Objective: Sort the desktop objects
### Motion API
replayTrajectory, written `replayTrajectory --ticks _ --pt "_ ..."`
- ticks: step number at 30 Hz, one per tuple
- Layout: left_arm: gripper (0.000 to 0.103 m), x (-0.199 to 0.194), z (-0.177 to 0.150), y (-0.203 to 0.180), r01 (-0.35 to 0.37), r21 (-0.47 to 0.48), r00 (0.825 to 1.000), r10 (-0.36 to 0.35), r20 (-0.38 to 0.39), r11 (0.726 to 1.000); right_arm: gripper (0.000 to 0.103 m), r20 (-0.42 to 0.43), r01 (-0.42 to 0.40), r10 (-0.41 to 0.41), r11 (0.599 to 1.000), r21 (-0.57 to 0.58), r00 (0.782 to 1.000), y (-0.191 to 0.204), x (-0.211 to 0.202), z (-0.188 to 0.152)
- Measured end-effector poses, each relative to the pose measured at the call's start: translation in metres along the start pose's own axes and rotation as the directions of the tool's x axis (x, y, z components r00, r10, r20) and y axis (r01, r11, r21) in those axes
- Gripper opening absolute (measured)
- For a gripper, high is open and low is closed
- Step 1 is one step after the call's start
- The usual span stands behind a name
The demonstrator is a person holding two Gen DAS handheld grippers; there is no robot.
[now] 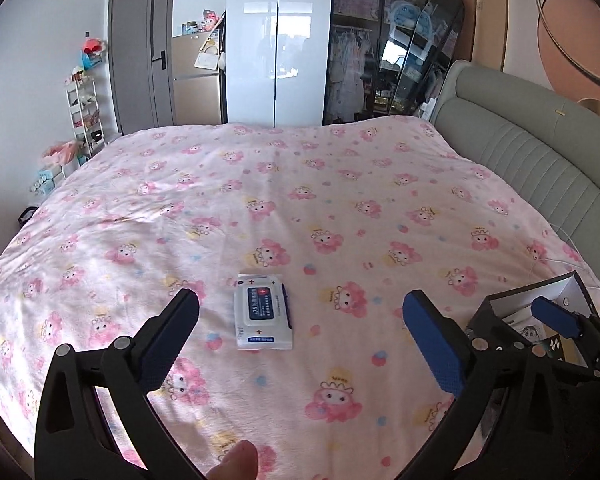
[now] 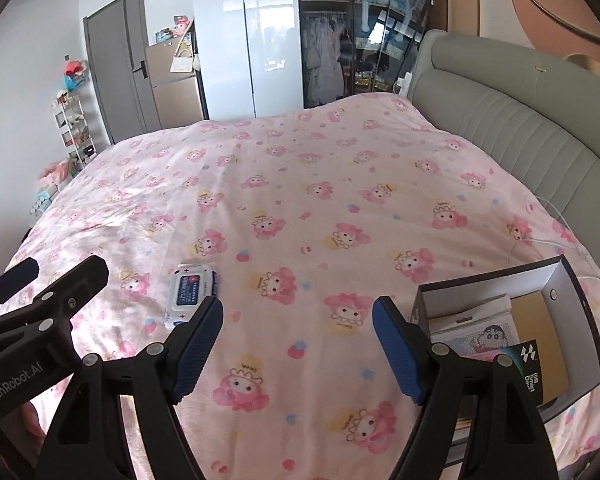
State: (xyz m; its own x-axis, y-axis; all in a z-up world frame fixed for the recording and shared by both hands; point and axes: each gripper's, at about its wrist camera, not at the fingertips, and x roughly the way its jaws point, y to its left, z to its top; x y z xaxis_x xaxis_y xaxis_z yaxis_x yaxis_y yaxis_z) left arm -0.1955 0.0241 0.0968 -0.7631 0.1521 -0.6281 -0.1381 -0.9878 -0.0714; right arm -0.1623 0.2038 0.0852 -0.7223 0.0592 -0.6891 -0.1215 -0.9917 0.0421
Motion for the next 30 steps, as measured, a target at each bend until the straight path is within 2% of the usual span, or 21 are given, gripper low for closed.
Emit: replayTrajectory --ticks 9,23,30 --pt "0.103 -0.02 -0.01 0.007 0.001 0.002 1.0 -0.001 0.03 1.0 0.075 0.004 -0.011 0.011 1.0 0.005 1.0 0.011 -0.014 -0.01" --pt "0.103 -0.059 -0.031 0.003 0.014 0.01 0.998 -0.015 0.068 1.0 0.075 0.071 0.019 -0.017 0.999 -0.028 0.997 0.013 -0.05 -0.035" --pt "0.103 -0.081 -0.06 0.002 0.016 0.004 0.998 -0.016 0.067 1.0 0.075 0.076 0.01 -0.008 0.999 -0.032 0.997 0.012 -0.067 -0.059"
